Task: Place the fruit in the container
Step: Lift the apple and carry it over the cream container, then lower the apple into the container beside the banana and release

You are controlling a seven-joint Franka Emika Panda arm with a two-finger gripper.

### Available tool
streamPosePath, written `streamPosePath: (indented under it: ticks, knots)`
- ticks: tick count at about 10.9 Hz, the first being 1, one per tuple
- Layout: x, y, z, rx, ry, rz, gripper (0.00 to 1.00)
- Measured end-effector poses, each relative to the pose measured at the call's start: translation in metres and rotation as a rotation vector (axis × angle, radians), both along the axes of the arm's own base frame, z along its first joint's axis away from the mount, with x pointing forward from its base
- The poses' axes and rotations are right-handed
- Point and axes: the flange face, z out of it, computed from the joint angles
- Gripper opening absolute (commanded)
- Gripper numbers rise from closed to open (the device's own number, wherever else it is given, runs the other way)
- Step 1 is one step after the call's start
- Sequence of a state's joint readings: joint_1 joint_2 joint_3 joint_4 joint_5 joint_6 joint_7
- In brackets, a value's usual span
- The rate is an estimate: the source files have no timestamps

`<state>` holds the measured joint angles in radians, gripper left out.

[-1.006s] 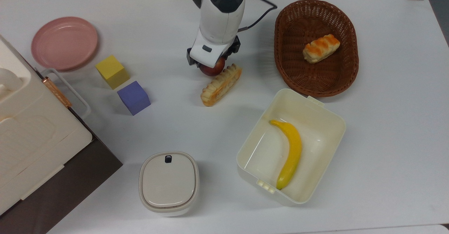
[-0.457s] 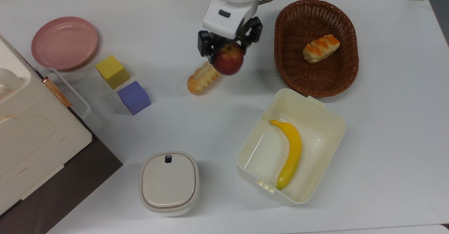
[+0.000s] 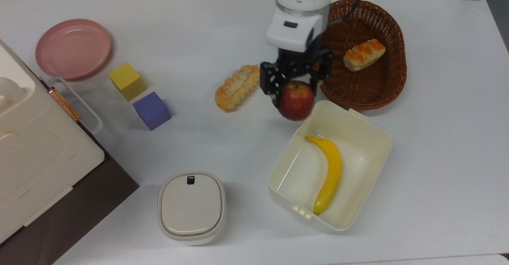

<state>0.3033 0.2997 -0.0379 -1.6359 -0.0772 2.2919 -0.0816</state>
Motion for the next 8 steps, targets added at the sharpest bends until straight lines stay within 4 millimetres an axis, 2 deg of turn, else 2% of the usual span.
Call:
streamPosePath:
  ticks: [2, 4, 5, 7, 8]
  knots:
    - [0.011, 0.019, -0.018, 0.039, -0.063, 0.004, 0.78]
    - [0.016, 0.028, -0.029, 0.049, -0.067, 0.009, 0.78]
    - [0.016, 0.030, -0.028, 0.051, -0.069, 0.009, 0.84]
    - [0.016, 0.036, -0.024, 0.060, -0.076, 0.013, 0.87]
    - [0.014, 0.041, -0.024, 0.065, -0.075, 0.016, 0.99]
